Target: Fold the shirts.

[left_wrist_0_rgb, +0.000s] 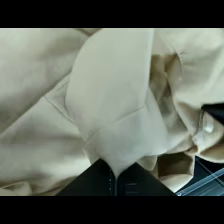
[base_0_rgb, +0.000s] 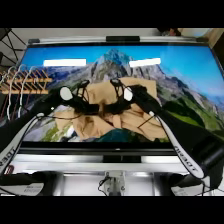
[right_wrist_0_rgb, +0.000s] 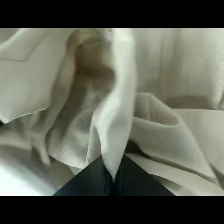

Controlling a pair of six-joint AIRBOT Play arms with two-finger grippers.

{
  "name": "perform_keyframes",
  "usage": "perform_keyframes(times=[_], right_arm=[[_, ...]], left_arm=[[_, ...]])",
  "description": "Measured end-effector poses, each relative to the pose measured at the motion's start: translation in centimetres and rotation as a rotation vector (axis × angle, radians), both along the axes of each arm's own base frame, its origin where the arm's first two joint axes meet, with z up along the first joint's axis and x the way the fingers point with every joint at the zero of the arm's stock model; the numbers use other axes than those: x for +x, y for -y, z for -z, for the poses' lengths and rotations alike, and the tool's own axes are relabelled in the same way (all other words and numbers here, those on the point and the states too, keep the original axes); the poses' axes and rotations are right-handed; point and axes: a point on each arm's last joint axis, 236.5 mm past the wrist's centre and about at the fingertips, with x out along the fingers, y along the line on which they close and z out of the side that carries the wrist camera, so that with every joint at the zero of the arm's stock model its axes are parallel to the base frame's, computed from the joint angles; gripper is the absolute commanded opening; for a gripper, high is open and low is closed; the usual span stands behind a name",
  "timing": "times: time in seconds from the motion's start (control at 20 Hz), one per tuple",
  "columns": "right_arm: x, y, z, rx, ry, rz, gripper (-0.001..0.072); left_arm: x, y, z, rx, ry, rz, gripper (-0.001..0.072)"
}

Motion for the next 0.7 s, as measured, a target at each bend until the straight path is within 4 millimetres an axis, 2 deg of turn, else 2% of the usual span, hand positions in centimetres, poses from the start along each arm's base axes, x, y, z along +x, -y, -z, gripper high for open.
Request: perform_keyframes(times=[0.1,0.15,0.25,0.35,0.45,0.55,0.6,0.7], right_arm=[[1.2,1.5,-2.1,-0.013,0.059,0.021,0.0069],[1.9,2.6,-4.0,-0.013,0.102,0.036,0.0066],[3.3,4.4,-9.1,0.015,0.211,0.064,0.0065],[4.0,6.1,-15.7,0.056,0.354,0.078,0.0065],[3.5,7.2,-22.2,0.106,0.494,0.074,0.0065],[1.9,8.2,-27.2,0.147,0.589,0.072,0.0065],[1.0,8.6,-28.7,0.164,0.61,0.069,0.0065],[-1.1,8.9,-30.1,0.185,0.601,0.056,0.0065]], left_arm=[[0.4,-0.6,-2.3,-0.006,0.063,0.01,0.0049],[0.6,-1.1,-4.1,-0.016,0.11,0.012,0.0049],[0.9,-1.8,-9.0,-0.047,0.226,0.011,0.0049],[0.3,-2.4,-14.8,-0.088,0.358,0.01,0.0049],[-1.1,-2.9,-19.9,-0.134,0.471,0.013,0.0049],[-2.9,-3.5,-23.5,-0.166,0.542,0.01,0.0049],[-3.8,-3.8,-24.4,-0.176,0.55,0.007,0.0049],[-4.9,-4.2,-25.5,-0.181,0.561,0.001,0.0049]])
